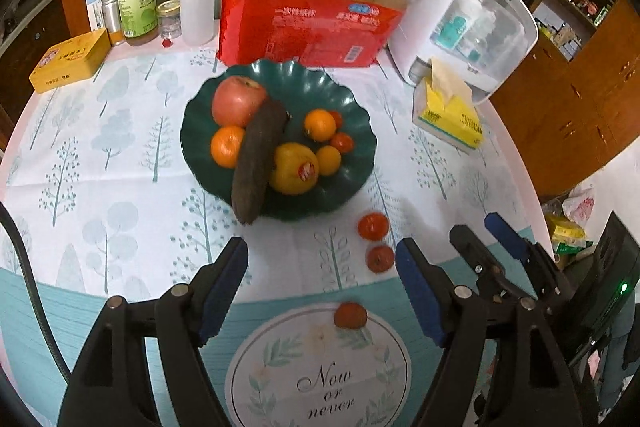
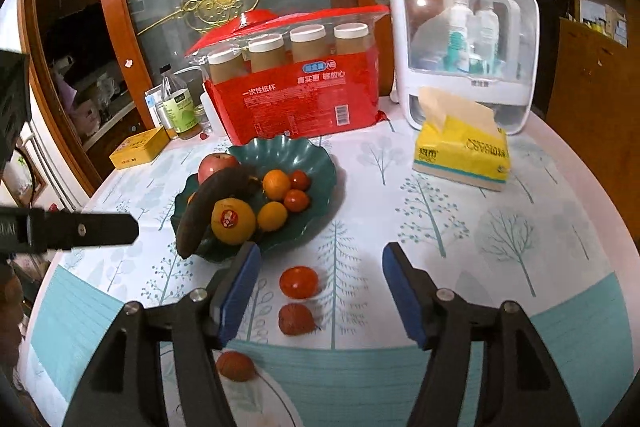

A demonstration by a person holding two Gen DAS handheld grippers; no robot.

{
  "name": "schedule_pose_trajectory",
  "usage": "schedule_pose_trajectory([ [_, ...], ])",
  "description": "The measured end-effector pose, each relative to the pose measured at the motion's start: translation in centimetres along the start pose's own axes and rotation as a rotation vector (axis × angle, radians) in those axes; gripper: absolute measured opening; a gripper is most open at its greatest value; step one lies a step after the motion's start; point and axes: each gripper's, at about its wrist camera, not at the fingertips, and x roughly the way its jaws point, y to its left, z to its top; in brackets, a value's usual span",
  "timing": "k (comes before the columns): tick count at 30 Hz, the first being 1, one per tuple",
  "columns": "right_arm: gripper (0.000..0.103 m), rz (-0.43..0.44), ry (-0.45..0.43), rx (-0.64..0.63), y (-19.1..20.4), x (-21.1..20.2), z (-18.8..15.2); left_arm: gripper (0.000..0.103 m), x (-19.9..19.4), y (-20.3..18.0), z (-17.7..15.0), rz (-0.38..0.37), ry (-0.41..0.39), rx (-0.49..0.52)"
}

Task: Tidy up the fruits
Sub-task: 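Withdraw both tools from the green plate toward the lychees, then grasp the lychee on the white plate with the left tool while the right tool grasps a loose lychee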

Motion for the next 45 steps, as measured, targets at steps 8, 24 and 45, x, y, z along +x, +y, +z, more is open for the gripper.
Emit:
schedule_pose_trajectory([
  [8,0.065,0.027,0.051,-0.007,-0.7,-0.3,-1.0,0.075,1.3,-0.9,-2.7,0.016,0.056,-0.007],
  [24,0.065,0.145,0.154,-0.185,-0.9,2.1,-2.6,0.074,6.3,-2.2,-7.0,0.03,0.147,-0.1],
  [45,0.049,0.283,0.223,-0.381,0.0,7.7,-4.5,0.044,9.7,-1.8,-8.2,0.056,0.153,-0.219],
])
